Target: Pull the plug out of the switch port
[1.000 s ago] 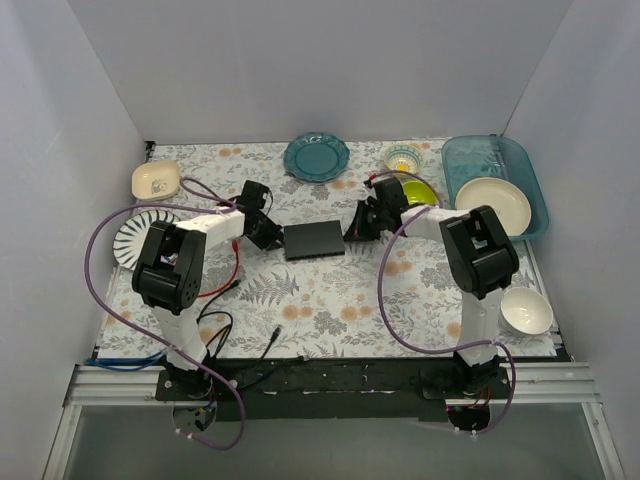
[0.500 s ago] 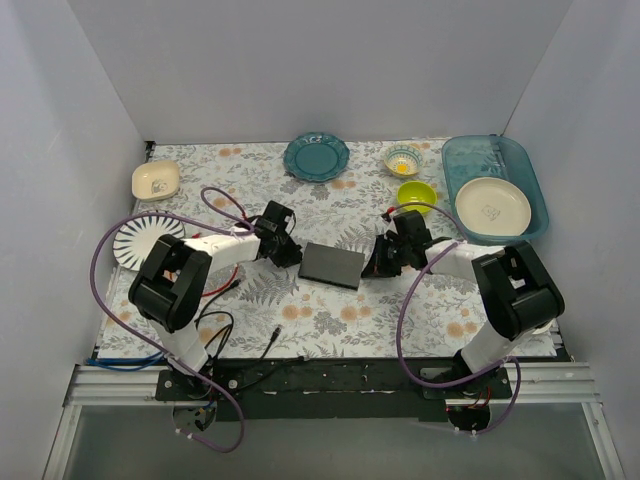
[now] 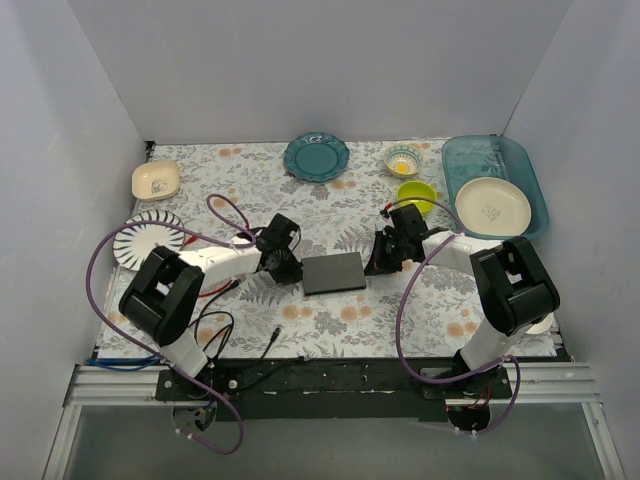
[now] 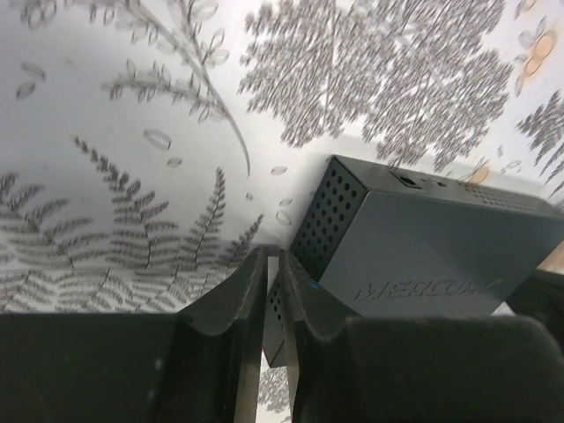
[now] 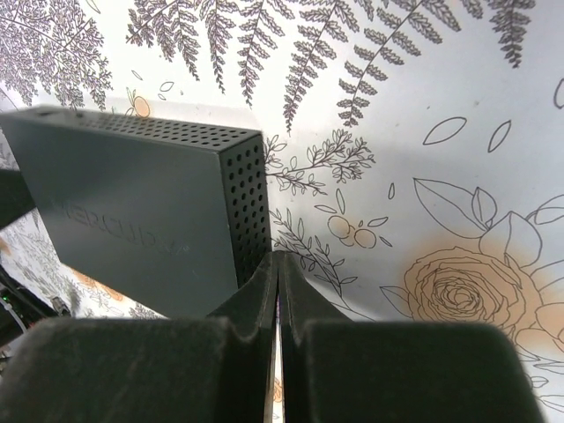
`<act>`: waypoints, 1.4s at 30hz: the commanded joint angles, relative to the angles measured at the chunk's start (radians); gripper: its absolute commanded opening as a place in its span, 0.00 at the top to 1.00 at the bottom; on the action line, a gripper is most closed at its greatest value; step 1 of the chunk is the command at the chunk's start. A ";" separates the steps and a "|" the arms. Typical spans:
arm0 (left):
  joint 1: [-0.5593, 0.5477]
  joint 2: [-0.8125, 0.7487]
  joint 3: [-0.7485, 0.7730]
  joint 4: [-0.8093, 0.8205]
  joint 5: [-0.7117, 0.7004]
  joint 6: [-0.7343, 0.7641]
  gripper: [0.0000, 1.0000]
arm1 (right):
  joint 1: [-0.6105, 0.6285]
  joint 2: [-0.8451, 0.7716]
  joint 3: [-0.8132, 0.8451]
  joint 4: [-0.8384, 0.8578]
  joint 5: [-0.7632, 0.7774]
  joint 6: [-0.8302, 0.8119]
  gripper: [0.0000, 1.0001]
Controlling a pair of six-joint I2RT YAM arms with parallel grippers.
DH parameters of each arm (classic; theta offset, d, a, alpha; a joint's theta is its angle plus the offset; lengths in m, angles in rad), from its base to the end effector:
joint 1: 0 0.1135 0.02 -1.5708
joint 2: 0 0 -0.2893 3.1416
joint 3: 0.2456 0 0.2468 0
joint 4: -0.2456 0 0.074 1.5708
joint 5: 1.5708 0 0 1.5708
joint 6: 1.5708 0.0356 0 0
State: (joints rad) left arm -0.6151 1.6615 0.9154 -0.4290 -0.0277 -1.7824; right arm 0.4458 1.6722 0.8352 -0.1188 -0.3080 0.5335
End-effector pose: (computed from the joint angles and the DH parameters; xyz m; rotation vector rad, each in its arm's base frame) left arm 0.2496 -0.1752 0.1821 -1.6188 2.4366 -0.5316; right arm 0.2809 0.1462 0.1756 -0.0143 2.6427 0.7558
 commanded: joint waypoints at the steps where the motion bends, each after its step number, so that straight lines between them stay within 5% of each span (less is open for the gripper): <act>1: -0.054 -0.002 -0.078 -0.111 0.097 -0.038 0.87 | 0.033 0.011 -0.005 0.015 0.027 -0.013 0.97; 12: 0.008 -0.086 0.013 -0.232 -0.083 0.007 0.71 | 0.034 -0.212 0.070 -0.146 0.193 -0.046 0.83; 23: 0.014 -0.023 -0.064 -0.111 0.087 0.035 0.76 | 0.034 -0.383 -0.111 -0.137 0.182 -0.041 0.84; 42: 0.098 0.040 0.010 -0.085 0.049 0.043 0.75 | 0.034 -0.597 -0.228 -0.205 0.184 -0.063 0.83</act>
State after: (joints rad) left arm -0.5648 1.6939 0.9546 -0.4847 0.1013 -1.7618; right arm 0.4782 1.1198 0.6235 -0.3031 -0.1329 0.4923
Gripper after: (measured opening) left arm 0.245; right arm 0.165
